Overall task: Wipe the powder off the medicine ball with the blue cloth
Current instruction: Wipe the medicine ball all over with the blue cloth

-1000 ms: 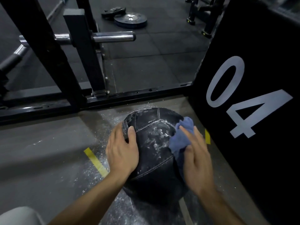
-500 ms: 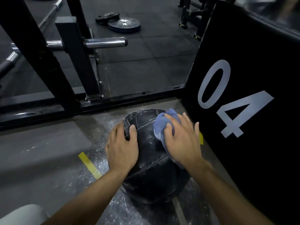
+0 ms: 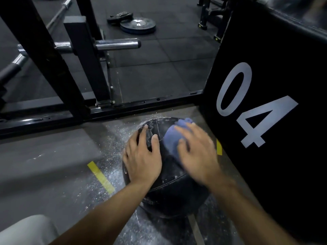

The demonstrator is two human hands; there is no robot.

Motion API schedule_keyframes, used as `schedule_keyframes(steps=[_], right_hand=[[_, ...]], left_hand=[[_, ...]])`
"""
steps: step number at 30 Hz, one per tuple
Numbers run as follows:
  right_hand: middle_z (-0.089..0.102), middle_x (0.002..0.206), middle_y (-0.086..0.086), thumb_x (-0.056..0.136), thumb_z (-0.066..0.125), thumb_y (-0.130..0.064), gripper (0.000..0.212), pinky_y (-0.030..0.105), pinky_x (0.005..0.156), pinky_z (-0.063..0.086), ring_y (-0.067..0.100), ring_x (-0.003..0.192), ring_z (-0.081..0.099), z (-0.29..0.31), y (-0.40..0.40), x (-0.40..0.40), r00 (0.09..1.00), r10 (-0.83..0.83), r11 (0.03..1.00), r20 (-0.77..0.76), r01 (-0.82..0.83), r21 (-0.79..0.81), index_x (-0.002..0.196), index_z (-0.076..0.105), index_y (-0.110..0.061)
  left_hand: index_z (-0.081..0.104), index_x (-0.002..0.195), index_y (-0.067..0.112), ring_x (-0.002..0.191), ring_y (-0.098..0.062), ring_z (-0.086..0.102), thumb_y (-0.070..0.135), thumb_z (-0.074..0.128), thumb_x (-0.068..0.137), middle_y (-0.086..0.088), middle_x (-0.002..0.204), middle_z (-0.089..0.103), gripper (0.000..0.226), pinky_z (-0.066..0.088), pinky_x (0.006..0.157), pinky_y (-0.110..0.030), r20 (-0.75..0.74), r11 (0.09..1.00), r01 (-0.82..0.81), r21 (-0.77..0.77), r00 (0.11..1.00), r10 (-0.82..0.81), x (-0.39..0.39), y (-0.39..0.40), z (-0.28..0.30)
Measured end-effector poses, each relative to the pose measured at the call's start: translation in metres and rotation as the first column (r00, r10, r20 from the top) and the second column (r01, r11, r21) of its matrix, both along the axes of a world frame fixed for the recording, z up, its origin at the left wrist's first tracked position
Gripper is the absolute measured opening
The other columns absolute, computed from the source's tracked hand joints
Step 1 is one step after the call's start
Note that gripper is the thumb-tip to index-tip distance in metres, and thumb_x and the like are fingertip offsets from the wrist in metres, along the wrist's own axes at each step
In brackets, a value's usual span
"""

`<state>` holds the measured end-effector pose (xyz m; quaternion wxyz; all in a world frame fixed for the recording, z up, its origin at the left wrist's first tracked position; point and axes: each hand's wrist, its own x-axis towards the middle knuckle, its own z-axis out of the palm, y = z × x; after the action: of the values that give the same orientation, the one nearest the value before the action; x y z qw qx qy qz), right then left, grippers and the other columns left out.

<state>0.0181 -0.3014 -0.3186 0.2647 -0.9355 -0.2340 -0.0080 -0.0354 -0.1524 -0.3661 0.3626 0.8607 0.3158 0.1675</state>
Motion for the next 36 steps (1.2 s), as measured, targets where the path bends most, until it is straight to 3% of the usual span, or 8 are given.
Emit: schedule_keyframes(steps=[9, 14, 18, 23, 26, 29, 31, 36], right_hand=[[0.021, 0.177, 0.003, 0.104, 0.038, -0.038, 0.063, 0.059, 0.129, 0.015, 0.022, 0.165, 0.013, -0.029, -0.025, -0.076, 0.958, 0.098, 0.992, 0.268, -0.072, -0.107, 0.165, 0.037, -0.024], [0.044, 0.165, 0.000, 0.103, 0.024, -0.041, 0.059, 0.047, 0.124, 0.033, 0.024, 0.154, 0.038, -0.005, -0.032, 0.003, 0.980, -0.198, 0.978, -0.026, 0.196, -0.067, 0.154, 0.051, -0.030], [0.066, 0.138, 0.009, 0.100, 0.031, -0.037, 0.045, 0.047, 0.101, 0.050, 0.036, 0.119, 0.063, 0.013, -0.029, 0.071, 0.854, -0.301, 0.952, -0.424, 0.295, -0.082, 0.121, 0.068, -0.025], [0.068, 0.114, -0.010, 0.087, 0.024, -0.046, 0.042, 0.052, 0.091, 0.056, 0.024, 0.104, 0.069, 0.004, -0.040, 0.046, 0.923, -0.200, 0.977, -0.329, 0.215, 0.007, 0.091, 0.064, -0.036], [0.063, 0.094, -0.011, 0.096, 0.030, -0.033, 0.028, 0.048, 0.082, 0.056, 0.015, 0.086, 0.065, -0.010, -0.055, 0.029, 0.948, -0.146, 0.974, -0.282, 0.188, 0.127, 0.090, 0.058, -0.033], [0.059, 0.094, -0.007, 0.104, 0.038, -0.026, 0.024, 0.037, 0.077, 0.052, 0.011, 0.080, 0.060, -0.021, -0.076, 0.006, 0.950, -0.177, 0.932, -0.259, 0.246, 0.265, 0.091, 0.054, -0.037], [0.062, 0.097, -0.005, 0.107, 0.040, -0.026, 0.021, 0.039, 0.079, 0.055, 0.010, 0.083, 0.062, -0.021, -0.086, -0.007, 0.944, -0.206, 0.918, -0.256, 0.277, 0.283, 0.097, 0.056, -0.035], [0.064, 0.125, -0.008, 0.109, 0.039, -0.024, 0.033, 0.015, 0.084, 0.045, -0.006, 0.101, 0.063, -0.015, -0.084, -0.018, 0.946, -0.202, 0.941, -0.253, 0.259, 0.217, 0.128, 0.064, -0.035]], left_hand=[[0.042, 0.147, 0.060, 0.155, -0.016, 0.026, 0.062, 0.038, 0.104, 0.006, 0.168, 0.030, 0.044, 0.021, 0.126, -0.052, 0.078, 0.970, 0.238, 0.042, 0.967, -0.241, -0.024, -0.011, -0.008], [0.051, 0.148, 0.050, 0.155, -0.020, 0.029, 0.063, 0.034, 0.100, 0.000, 0.167, 0.035, 0.052, 0.014, 0.130, -0.048, 0.058, 0.952, 0.239, 0.189, 0.966, -0.253, -0.027, -0.039, -0.004], [0.042, 0.151, 0.054, 0.159, -0.012, 0.013, 0.067, 0.030, 0.103, 0.008, 0.171, 0.022, 0.051, -0.005, 0.129, -0.038, 0.027, 0.943, 0.286, 0.172, 0.955, -0.294, -0.041, -0.046, -0.005], [0.039, 0.156, 0.045, 0.151, -0.001, 0.026, 0.068, 0.029, 0.103, 0.023, 0.164, 0.032, 0.058, 0.021, 0.126, -0.040, 0.137, 0.951, 0.237, -0.200, 0.967, -0.213, -0.063, -0.007, -0.009], [0.057, 0.144, 0.036, 0.132, -0.007, 0.050, 0.061, 0.037, 0.107, 0.015, 0.146, 0.057, 0.049, 0.036, 0.118, -0.041, -0.028, 0.793, -0.022, -0.609, 1.000, 0.006, -0.058, 0.024, -0.020], [0.078, 0.102, 0.017, 0.091, -0.027, 0.073, 0.066, 0.037, 0.103, -0.008, 0.093, 0.081, 0.064, 0.052, 0.091, -0.043, -0.266, 0.423, -0.253, -0.870, 0.964, 0.028, -0.057, 0.033, -0.043], [0.080, 0.106, 0.005, 0.087, -0.036, 0.076, 0.074, 0.041, 0.097, -0.024, 0.103, 0.078, 0.080, 0.057, 0.078, -0.042, -0.287, 0.218, -0.274, -0.937, 0.957, -0.031, -0.062, 0.028, -0.058], [0.078, 0.116, 0.004, 0.097, -0.041, 0.075, 0.081, 0.045, 0.088, -0.027, 0.115, 0.075, 0.089, 0.059, 0.086, -0.048, -0.257, 0.189, -0.257, -0.948, 0.966, 0.023, -0.067, 0.026, -0.072]])
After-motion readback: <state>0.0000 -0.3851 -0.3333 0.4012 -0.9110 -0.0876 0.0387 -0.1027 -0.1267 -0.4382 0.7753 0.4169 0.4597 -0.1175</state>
